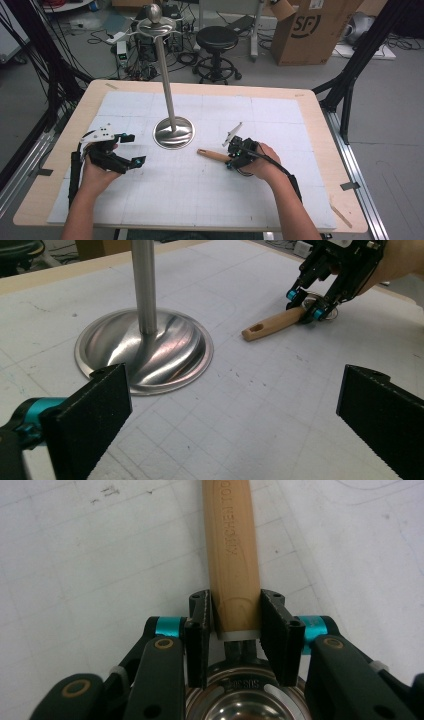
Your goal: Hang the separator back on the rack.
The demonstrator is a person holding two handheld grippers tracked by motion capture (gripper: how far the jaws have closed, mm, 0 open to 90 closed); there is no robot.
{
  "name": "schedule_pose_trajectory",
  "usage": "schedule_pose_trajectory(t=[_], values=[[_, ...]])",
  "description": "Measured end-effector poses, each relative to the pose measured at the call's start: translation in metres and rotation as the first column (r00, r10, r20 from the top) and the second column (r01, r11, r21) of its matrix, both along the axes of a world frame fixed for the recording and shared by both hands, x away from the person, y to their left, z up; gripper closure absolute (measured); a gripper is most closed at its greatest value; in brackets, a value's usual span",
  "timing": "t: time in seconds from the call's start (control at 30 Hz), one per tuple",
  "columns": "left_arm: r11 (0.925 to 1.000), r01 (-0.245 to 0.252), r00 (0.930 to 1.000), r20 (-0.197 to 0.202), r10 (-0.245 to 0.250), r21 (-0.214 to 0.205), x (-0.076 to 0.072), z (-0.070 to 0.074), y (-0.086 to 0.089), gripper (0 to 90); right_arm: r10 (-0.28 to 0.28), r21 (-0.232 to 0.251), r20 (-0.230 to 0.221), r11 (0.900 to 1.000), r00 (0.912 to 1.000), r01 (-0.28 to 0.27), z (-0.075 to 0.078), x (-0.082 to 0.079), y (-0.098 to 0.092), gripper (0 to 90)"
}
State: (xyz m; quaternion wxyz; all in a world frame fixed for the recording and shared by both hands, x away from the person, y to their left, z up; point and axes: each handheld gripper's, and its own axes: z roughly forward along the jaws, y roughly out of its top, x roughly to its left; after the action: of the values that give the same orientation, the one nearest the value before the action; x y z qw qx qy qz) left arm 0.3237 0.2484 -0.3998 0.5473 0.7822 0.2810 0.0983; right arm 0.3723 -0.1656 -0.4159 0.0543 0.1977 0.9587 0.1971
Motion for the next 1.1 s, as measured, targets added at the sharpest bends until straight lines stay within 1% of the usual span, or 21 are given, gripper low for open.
schedule_pose_trajectory(t=[0.13,0.2,0.43,0.47,0.53,0.6,0.73,0.77,0.83,0.87,0.9,0.97,1.03,1.1], values=[[1.0,0.001,1.0,0.0,-0.001,-0.002,0.0,0.0,0.0,1.7,0.003,-0.009,-0.03,1.0,0.9995,-0.003,0.001,0.003,0.001,68.6],[1.0,0.0,1.0,0.001,0.0,-0.004,0.0,0.001,0.001,1.7,0.001,-0.013,-0.033,0.9999,0.9995,-0.002,0.001,0.004,0.002,68.8],[1.0,-0.002,1.0,0.0,0.002,-0.007,0.0,0.001,0.001,1.7,-0.018,0.0,-0.047,0.9998,0.9987,0.018,0.002,0.004,0.0,69.2],[1.0,-0.002,1.0,0.0,0.002,-0.007,0.0,0.001,0.001,1.7,-0.014,0.006,-0.046,0.9999,0.9988,0.014,0.002,0.005,-0.001,69.2],[0.9999,-0.005,1.0,-0.001,0.005,-0.01,0.0,0.0,0.002,1.7,-0.024,0.019,-0.064,0.9995,0.9977,0.025,0.003,0.005,-0.002,69.2],[0.9999,-0.005,1.0,0.0,0.005,-0.01,0.0,0.0,0.002,1.8,-0.023,0.037,-0.057,0.999,0.9981,0.025,0.005,0.005,-0.004,69.3],[1.0,-0.004,1.0,0.002,0.004,-0.008,0.0,0.001,0.002,1.7,-0.023,0.103,-0.043,0.9943,0.9988,0.027,0.015,0.002,-0.008,69.3],[1.0,-0.003,1.0,0.003,0.004,-0.007,0.0,0.001,0.002,1.8,-0.019,0.125,-0.04,0.9919,0.999,0.024,0.019,0.001,-0.009,69.3],[1.0,-0.003,1.0,0.003,0.003,-0.007,0.0,0.001,0.002,1.7,-0.014,0.168,-0.016,0.9856,0.9998,0.017,0.026,-0.002,-0.01,69.3],[1.0,-0.003,1.0,0.003,0.003,-0.007,0.0,0.001,0.002,1.8,-0.006,0.195,0.003,0.9809,1.0,0.006,0.03,-0.003,-0.011,69.3],[1.0,-0.003,1.0,0.002,0.003,-0.008,0.0,0.001,0.002,1.8,-0.008,0.211,0.017,0.9775,0.9998,0.004,0.033,-0.005,-0.012,69.3],[1.0,-0.003,1.0,0.003,0.003,-0.008,0.0,0.001,0.002,1.7,-0.007,0.26,0.059,0.9655,0.9982,-0.009,0.042,-0.009,-0.014,69.3],[1.0,-0.003,1.0,0.004,0.003,-0.009,0.0,0.001,0.002,1.8,-0.009,0.313,0.078,0.9496,0.9969,-0.016,0.049,-0.012,-0.015,69.3],[1.0,-0.003,1.0,0.004,0.003,-0.008,-0.001,0.001,0.002,1.7,-0.01,0.355,0.096,0.9346,0.9954,-0.025,0.055,-0.014,-0.017,69.3]])
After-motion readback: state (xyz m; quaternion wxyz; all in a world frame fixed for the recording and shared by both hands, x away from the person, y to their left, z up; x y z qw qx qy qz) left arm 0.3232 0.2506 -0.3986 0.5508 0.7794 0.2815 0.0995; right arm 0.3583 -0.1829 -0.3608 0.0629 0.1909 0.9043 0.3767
